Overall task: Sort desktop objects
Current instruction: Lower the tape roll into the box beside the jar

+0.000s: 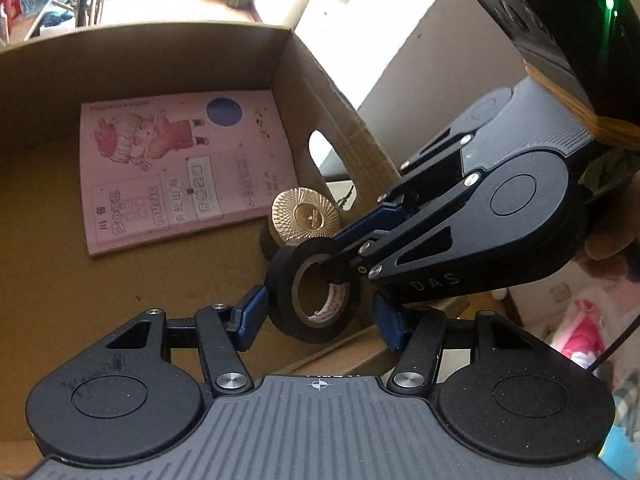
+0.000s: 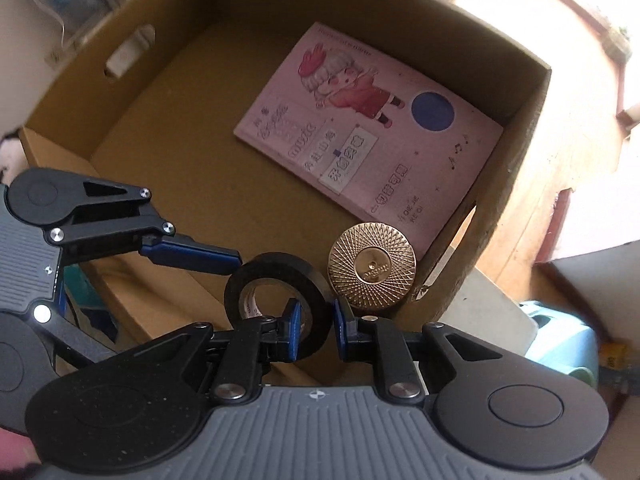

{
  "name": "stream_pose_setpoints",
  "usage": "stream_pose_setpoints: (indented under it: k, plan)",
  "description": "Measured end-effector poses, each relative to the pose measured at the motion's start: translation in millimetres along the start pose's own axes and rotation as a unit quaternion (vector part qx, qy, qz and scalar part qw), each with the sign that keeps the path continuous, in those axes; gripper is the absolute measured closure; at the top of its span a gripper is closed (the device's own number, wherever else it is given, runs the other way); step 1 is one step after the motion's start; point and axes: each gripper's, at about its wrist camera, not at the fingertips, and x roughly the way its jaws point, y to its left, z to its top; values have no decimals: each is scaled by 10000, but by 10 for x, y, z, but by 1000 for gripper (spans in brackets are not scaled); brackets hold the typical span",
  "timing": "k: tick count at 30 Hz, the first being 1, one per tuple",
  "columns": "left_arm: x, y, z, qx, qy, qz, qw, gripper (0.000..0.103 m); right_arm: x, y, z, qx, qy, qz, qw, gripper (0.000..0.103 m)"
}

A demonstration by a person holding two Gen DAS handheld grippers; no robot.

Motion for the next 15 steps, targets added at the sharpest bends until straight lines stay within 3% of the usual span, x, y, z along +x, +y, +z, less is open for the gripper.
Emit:
stream_pose_setpoints:
  k: [8,15]
  plan:
    - [71,24,51,-38,184,-129,9997,39,114,64,161,-392,642,-439,9962,87]
    - [59,76,44,-119,168,-213,9996,34,118,76,159,-501,692,-485,9952,86]
